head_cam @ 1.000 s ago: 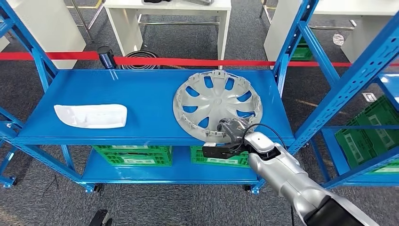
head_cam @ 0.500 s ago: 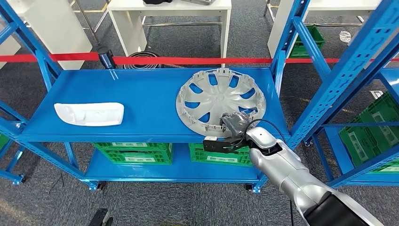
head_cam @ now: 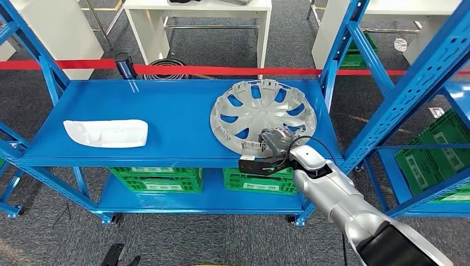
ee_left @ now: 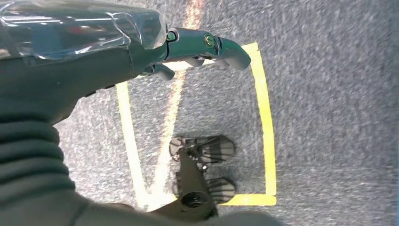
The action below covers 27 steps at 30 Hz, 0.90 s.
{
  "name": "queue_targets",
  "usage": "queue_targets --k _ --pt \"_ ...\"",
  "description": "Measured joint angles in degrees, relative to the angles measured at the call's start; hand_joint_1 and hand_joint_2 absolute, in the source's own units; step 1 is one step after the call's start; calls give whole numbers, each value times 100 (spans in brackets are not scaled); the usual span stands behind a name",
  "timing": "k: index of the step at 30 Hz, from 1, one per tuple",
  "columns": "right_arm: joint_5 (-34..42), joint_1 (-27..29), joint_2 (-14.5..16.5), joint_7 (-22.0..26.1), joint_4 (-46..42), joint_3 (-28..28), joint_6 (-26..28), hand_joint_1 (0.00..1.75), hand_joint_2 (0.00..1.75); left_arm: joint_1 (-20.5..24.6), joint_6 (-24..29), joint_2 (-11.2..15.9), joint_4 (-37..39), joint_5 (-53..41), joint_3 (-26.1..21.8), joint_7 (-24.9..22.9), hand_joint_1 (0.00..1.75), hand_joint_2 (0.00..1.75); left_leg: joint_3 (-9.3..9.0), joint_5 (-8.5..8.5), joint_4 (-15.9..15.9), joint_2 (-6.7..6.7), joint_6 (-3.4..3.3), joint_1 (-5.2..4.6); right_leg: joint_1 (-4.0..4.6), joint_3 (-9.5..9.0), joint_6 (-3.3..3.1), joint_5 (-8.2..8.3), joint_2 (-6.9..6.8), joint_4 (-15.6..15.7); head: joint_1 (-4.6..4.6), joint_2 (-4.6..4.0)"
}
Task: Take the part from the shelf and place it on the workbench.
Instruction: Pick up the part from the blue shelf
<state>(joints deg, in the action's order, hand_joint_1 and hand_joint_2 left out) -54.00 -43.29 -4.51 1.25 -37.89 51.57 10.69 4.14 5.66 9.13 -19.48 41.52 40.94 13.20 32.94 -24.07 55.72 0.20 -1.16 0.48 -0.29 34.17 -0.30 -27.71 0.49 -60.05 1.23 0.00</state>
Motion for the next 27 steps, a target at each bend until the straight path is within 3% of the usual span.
queue_targets --k 3,4,5,6,8,10,14,16,18,19,20,21,23,24,25,27 --pt "119 -9 5 -1 2 -5 94 171 175 5 49 -28 -38 37 -5 18 0 175 19 25 -19 2 -35 8 -17 564 -16 -451 -4 -1138 -10 0" --pt "179 -4 4 -1 -6 -15 140 171 175 3 53 -38 -45 48 -6 18 0 175 26 27 -15 -3 -36 8 -22 687 9 -512 -6 -1380 -10 0" --pt "240 -2 2 -1 -26 -31 184 171 175 2 54 -48 -49 52 -6 18 0 175 29 27 -8 -8 -35 9 -28 693 51 -472 -8 -1381 -11 0" --pt "301 -2 -1 0 -62 -56 227 171 175 0 55 -59 -53 53 -6 18 0 175 30 23 5 -14 -29 11 -39 579 104 -344 -11 -1137 -12 0" --pt "398 -12 -8 0 -164 -127 283 171 175 1 56 -79 -64 54 -5 18 0 175 40 -3 54 -23 11 0 -56 165 171 -15 -23 -295 -10 0" --pt "455 -20 -10 2 -268 -186 317 171 175 3 63 -88 -75 54 -5 16 0 175 71 -27 106 -26 71 -21 -50 -67 118 147 -27 191 -3 0" --pt "612 -4 -20 36 -479 -305 466 171 175 -6 81 -96 -81 47 -5 14 0 175 162 -85 199 -28 172 0 -53 -64 -32 184 -22 237 3 0" --pt "772 1 -27 65 -641 -426 627 171 175 -8 92 -97 -82 43 -4 14 0 175 398 -368 690 -26 224 19 -74 -68 -80 194 -20 246 14 0" --pt "979 40 -46 116 -844 -581 800 171 175 -13 100 -102 -81 36 -3 13 0 175 779 -720 1514 -25 255 25 -64 -66 -100 189 -18 243 19 0" --pt "1094 79 -61 145 -969 -669 874 171 175 -19 103 -107 -80 31 -2 9 0 175 923 -797 1802 -25 258 25 -57 -67 -103 185 -18 241 18 0" --pt "1203 123 -76 171 -1110 -765 932 171 175 -24 104 -113 -80 24 -1 5 0 175 959 -749 1852 -25 252 25 -50 -72 -106 181 -15 241 18 0" --pt "1297 161 -89 193 -1257 -861 975 171 175 -27 105 -116 -80 18 -1 1 0 175 887 -600 1672 -25 238 24 -44 -81 -109 177 -8 240 17 0" --pt "1432 205 -107 231 -1538 -1037 1023 171 175 -28 108 -114 -80 4 -1 -5 0 175 507 -175 849 -28 178 14 -33 -106 -111 165 11 244 18 0" --pt "1483 215 -114 246 -1647 -1105 1044 171 175 -26 114 -110 -79 1 -1 -6 0 175 339 -56 518 -28 147 4 -24 -110 -107 160 18 248 15 0" --pt "1542 229 -122 268 -1746 -1167 1077 171 175 -26 124 -110 -79 -3 0 -7 0 175 221 3 288 -30 120 -11 -12 -105 -99 159 24 252 13 0" --pt "1735 315 -145 348 -1973 -1314 1203 171 175 -25 155 -113 -77 -5 1 -11 0 175 169 -39 193 -30 99 -35 2 -67 -69 167 25 258 16 0"
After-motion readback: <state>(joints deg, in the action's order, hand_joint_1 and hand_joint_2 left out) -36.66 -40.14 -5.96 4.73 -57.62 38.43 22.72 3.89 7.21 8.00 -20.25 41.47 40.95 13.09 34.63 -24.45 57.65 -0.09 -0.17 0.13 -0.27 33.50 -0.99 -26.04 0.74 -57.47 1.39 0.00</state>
